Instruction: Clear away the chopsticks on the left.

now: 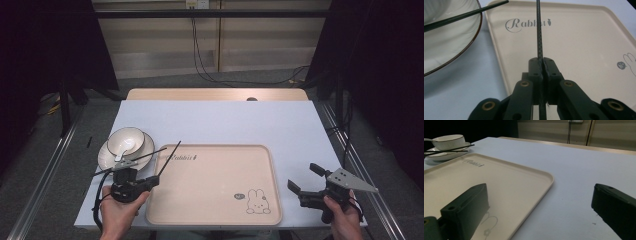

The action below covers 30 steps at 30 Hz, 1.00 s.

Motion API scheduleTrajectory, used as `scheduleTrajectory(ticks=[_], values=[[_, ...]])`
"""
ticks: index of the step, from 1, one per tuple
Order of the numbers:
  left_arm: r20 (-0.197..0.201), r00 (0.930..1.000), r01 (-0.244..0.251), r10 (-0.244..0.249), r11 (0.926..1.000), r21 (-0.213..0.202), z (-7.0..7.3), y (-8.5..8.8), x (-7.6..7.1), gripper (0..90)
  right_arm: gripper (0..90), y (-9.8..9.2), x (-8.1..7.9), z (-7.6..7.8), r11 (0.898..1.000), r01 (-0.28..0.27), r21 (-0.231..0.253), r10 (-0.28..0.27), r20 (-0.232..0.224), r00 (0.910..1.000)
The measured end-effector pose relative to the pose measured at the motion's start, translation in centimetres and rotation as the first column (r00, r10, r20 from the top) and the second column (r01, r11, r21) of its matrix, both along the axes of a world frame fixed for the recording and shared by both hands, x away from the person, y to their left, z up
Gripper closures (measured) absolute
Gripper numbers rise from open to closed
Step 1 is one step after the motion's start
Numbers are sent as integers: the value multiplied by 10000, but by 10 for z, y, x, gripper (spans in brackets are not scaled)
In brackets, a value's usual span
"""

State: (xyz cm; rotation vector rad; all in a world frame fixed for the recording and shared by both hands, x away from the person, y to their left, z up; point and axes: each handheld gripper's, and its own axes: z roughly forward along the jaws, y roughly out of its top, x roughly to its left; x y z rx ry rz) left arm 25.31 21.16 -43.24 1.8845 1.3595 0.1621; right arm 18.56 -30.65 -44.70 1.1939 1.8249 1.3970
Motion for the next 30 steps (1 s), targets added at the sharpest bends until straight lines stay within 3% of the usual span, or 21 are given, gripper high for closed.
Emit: scheduleTrajectory(ticks=[5, 11, 13, 17, 30], values=[[-343, 9993, -167, 177, 9995, 284, -10, -10, 3, 859, 10, 1, 0, 0, 10000, -74, 22, 74, 13, 10000], [-744, 9962, -424, 456, 9981, 443, -21, -10, 6, 859, 10, 0, -1, 0, 9999, -141, 23, 142, -23, 9999], [-770, 9960, -390, 447, 9965, 733, -24, -13, 7, 859, 10, -1, 0, 0, 9999, -148, 11, 148, 4, 9999], [-744, 9957, -485, 554, 9946, 917, -27, -16, 9, 858, 10, 0, -1, 0, 9998, -200, 32, 200, 6, 9998], [-864, 9948, -453, 543, 9936, 1036, -31, -20, 9, 848, 10, 0, 0, 0, 9999, -140, -9, 140, -1, 9999]])
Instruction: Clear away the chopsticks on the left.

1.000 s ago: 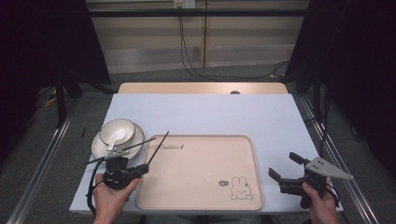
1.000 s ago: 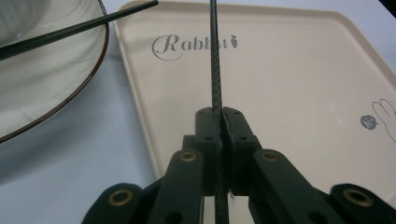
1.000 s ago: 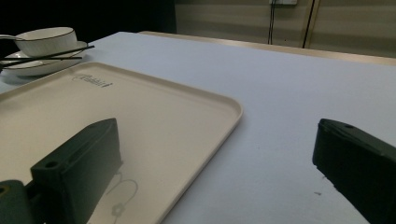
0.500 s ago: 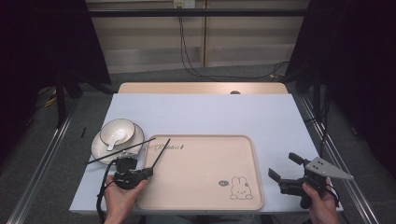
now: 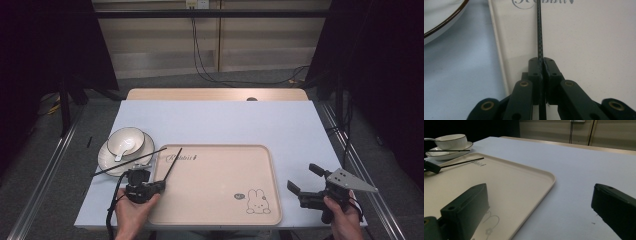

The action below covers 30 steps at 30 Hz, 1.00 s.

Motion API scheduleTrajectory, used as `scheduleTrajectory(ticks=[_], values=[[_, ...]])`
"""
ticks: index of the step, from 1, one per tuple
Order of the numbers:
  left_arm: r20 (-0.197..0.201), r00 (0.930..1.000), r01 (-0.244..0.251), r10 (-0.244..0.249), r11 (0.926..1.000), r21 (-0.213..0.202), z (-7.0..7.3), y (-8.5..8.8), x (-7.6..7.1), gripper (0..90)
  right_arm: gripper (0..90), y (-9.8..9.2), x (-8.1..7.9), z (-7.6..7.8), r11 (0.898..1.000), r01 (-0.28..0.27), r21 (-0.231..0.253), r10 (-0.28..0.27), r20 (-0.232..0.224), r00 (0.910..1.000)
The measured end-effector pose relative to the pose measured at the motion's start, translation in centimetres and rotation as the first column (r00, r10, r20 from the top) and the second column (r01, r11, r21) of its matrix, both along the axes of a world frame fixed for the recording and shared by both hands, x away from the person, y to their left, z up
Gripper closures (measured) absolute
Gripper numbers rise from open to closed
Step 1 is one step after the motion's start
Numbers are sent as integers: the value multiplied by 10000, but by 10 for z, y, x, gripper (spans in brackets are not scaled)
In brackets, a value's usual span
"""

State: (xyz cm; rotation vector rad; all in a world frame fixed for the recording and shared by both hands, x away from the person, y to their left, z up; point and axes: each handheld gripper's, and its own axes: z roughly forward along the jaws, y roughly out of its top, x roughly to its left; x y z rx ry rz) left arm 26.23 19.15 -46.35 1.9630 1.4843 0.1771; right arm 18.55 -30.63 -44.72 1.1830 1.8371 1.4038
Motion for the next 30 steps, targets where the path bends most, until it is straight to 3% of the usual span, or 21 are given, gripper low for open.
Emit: scheduleTrajectory(ticks=[4, 8, 10, 11, 13, 15, 17, 18, 19, 20, 22, 26, 27, 28, 29, 30], values=[[-40, 10000, 58, -59, 10000, -30, 0, 1, 1, 836, 10, 1, 0, 0, 10000, -50, -1, 50, -18, 10000], [-74, 9988, 475, -476, 9988, -130, 1, 3, 2, 803, 10, 0, 0, 0, 10000, -53, 15, 53, -38, 10000], [77, 9994, 330, -329, 9992, -211, 0, 2, 2, 754, 10, 0, 0, 0, 10000, -47, 23, 47, -37, 10000], [132, 9983, 576, -573, 9981, -226, 2, 5, 3, 746, 10, 0, 0, 0, 10000, -35, 18, 35, -7, 10000], [262, 9981, 563, -560, 9983, -118, 3, 6, 2, 727, 10, 0, 0, 0, 10000, -55, 17, 55, 10, 10000], [389, 9974, 614, -603, 9977, -281, 5, 8, 2, 693, 10, -1, 0, 0, 9999, -98, 55, 98, 4, 10000], [665, 9948, 804, -769, 9955, -507, 8, 10, 0, 599, 10, 0, 0, 0, 9999, -78, 72, 78, 0, 10000], [810, 9940, 789, -740, 9951, -599, 10, 12, -1, 599, 10, 0, 0, 0, 9999, -78, 72, 78, 0, 10000], [940, 9932, 746, -686, 9953, -618, 11, 14, -1, 480, 10, 0, 0, 1, 9999, -68, 75, 68, 2, 10000], [953, 9923, 841, -786, 9949, -557, 13, 16, -2, 480, 10, 0, 0, 1, 9999, -68, 75, 68, 2, 10000], [961, 9937, 652, -571, 9944, -829, 16, 22, -5, 448, 10, -1, 0, 0, 9999, -73, 72, 73, -2, 10000], [1621, 9828, 1008, -880, 9922, -727, 22, 34, -9, 324, 11, 0, 0, 0, 9999, -53, 91, 53, -27, 10000], [1985, 9756, 1126, -937, 9899, -863, 24, 42, -10, 277, 11, 0, 0, 0, 10000, -60, 73, 60, 3, 10000], [1985, 9756, 1126, -937, 9899, -863, 24, 42, -10, 268, 10, 0, 0, 0, 10000, -56, 71, 56, 5, 10000], [2342, 9651, 1368, -1172, 9882, -691, 26, 50, -11, 241, 11, 0, 0, 0, 10000, -28, 59, 28, 21, 10000], [2342, 9651, 1368, -1172, 9882, -691, 26, 50, -11, 229, 11, 0, 0, 0, 10000, -28, 59, 28, 21, 10000]])
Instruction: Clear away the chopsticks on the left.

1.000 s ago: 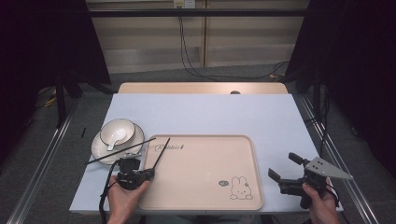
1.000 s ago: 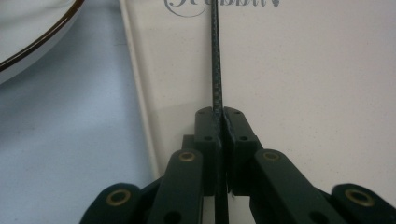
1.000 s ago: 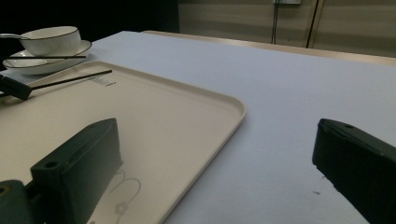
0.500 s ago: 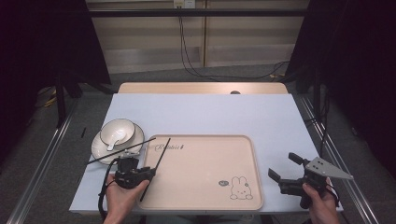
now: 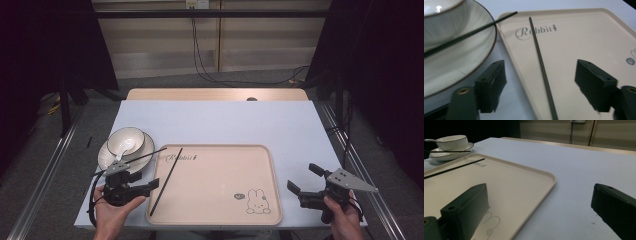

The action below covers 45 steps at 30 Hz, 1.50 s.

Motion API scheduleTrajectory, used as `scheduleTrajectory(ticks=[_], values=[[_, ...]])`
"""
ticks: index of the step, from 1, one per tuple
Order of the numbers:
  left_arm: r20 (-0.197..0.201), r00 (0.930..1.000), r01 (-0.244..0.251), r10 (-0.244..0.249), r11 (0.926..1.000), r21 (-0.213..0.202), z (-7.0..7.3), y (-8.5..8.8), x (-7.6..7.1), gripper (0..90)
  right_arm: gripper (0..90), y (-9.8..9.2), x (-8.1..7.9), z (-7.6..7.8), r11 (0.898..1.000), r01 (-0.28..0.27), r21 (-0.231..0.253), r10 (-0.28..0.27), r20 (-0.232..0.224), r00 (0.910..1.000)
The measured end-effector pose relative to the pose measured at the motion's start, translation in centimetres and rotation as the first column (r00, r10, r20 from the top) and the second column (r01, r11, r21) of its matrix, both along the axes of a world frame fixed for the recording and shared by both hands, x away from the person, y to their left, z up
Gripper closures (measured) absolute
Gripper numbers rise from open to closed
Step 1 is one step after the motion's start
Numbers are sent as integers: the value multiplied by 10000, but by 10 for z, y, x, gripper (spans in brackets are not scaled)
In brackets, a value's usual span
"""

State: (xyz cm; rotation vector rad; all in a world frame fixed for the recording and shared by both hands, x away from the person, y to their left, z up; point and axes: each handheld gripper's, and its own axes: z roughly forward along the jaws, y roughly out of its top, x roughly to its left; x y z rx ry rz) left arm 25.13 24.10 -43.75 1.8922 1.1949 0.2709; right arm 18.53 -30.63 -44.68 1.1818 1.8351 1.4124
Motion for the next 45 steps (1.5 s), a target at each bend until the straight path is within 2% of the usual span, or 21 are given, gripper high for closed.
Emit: scheduleTrajectory(ticks=[1, 2, 3, 6, 8, 9, 12, 16, 17, 20, 25, 27, 30, 33, 36, 37, 39, 42, 43, 44, 45], values=[[263, 9996, 84, -82, 9999, -67, 2, 7, -2, 229, 11, 0, 0, 0, 10000, -3, -5, 3, -1, 10000], [263, 9996, 84, -82, 9999, -67, 2, 7, -2, 229, 11, 0, 0, 0, 10000, -3, -5, 3, -1, 10000], [605, 9979, 215, -214, 9998, -15, 4, 14, -4, 217, 11, 0, 0, 0, 10000, 20, -9, -20, 6, 10000], [805, 9960, 401, -399, 9992, -3, 5, 21, -5, 193, 11, 0, 1, 0, 10000, 43, -21, -43, -10, 10000], [1140, 9907, 748, -741, 9972, -12, 5, 28, -6, 171, 11, 0, 1, 0, 10000, 45, -13, -45, -3, 10000], [1333, 9855, 1034, -1052, 9944, 205, 6, 35, -6, 145, 11, 0, 0, 0, 10000, 51, 1, -51, -9, 10000], [1513, 9821, 1091, -1123, 9936, 293, 5, 41, -6, 123, 11, 0, 0, 0, 10000, 31, -1, -31, -6, 10000], [1434, 9810, 1302, -1306, 9914, 125, 5, 55, -4, 52, 12, 0, 0, 0, 10000, 45, -13, -45, 3, 10000], [1618, 9788, 1237, -1254, 9921, 206, 6, 62, -3, 52, 12, 0, 0, 0, 10000, 23, 11, -23, -12, 10000], [1705, 9758, 1365, -1372, 9905, 160, 7, 69, -1, 51, 12, 0, 0, 0, 10000, 31, -20, -31, 17, 10000], [1937, 9646, 1723, -1788, 9838, 501, 10, 86, 10, 63, 12, 0, 0, 0, 10000, 35, -44, -35, 10, 10000], [2023, 9621, 1701, -1827, 9823, 785, 9, 92, 17, 80, 12, 0, 0, 0, 10000, 54, -11, -54, -16, 10000], [1985, 9646, 1586, -1738, 9832, 903, 9, 95, 20, 79, 12, 0, 0, 0, 10000, 21, 9, -21, -36, 10000], [2213, 9592, 1570, -1759, 9825, 1004, 7, 101, 27, 82, 12, 0, 0, 0, 10000, 54, -45, -54, 1, 10000], [2225, 9578, 1591, -1821, 9803, 1172, 6, 104, 32, 96, 12, 0, 0, 0, 10000, 29, -41, -29, 6, 10000], [2094, 9564, 1797, -2034, 9755, 1266, 4, 105, 36, 111, 12, 0, 0, 0, 10000, 16, -47, -16, -7, 10000], [1834, 9616, 1792, -2040, 9734, 1426, 2, 108, 44, 145, 12, 0, 0, 0, 10000, 38, -23, -38, -2, 10000], [1620, 9615, 2005, -2221, 9697, 1392, -1, 110, 50, 151, 12, 0, 0, 0, 10000, 37, -37, -37, 7, 10000], [1335, 9593, 2277, -2488, 9612, 1557, -3, 109, 55, 150, 12, 0, 0, 0, 10000, 31, -43, -31, 15, 10000], [1335, 9593, 2277, -2488, 9612, 1557, -3, 109, 55, 150, 12, 0, 0, 0, 10000, 31, -43, -31, 15, 10000], [1043, 9581, 2462, -2669, 9529, 1770, -6, 107, 59, 149, 12, 0, 0, 0, 10000, 48, -39, -48, 0, 10000]])
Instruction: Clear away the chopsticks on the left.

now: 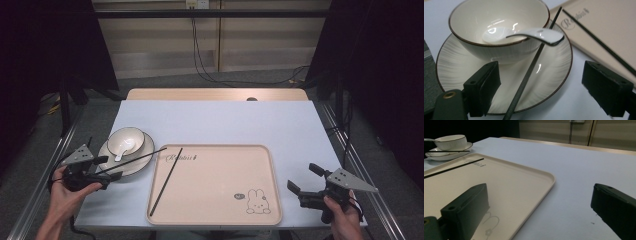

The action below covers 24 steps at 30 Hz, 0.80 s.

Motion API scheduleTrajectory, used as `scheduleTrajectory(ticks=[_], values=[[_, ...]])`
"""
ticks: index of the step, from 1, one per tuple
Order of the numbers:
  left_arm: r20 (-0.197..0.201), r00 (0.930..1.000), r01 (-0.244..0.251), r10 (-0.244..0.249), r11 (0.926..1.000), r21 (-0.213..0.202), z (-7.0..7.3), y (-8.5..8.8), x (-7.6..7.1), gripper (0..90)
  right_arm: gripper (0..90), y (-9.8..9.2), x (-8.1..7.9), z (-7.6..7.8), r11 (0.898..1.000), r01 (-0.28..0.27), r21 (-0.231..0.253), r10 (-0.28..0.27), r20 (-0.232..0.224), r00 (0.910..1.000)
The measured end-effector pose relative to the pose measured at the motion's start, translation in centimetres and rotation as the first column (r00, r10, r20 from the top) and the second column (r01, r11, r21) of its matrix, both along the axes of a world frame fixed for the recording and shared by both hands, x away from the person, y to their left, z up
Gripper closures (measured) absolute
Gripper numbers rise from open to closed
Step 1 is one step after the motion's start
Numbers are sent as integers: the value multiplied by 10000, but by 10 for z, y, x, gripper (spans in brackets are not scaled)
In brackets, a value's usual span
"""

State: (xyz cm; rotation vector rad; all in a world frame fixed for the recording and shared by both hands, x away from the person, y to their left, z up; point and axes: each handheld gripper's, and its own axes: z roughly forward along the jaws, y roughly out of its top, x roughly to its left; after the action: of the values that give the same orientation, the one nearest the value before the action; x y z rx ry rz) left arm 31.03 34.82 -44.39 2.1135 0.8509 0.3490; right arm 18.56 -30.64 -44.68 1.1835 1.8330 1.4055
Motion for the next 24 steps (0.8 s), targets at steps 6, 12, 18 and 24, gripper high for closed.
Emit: scheduleTrajectory(ticks=[6, 12, 18, 24], values=[[-134, 9998, 127, -124, 9997, 221, -5, -1, 5, 271, 13, 1, 0, 0, 10000, -20, -6, 20, -26, 10000], [-232, 9990, 401, -385, 9963, 758, -7, -3, 15, 496, 13, 0, 0, 0, 10000, 6, -28, -6, -35, 10000], [-309, 9976, 645, -619, 9935, 941, -10, -5, 20, 655, 13, 0, 1, 0, 10000, 24, -12, -24, -11, 10000], [-413, 9945, 1007, -961, 9864, 1298, -11, -11, 23, 723, 13, 0, 1, -1, 10000, 29, -16, -29, -29, 10000]])
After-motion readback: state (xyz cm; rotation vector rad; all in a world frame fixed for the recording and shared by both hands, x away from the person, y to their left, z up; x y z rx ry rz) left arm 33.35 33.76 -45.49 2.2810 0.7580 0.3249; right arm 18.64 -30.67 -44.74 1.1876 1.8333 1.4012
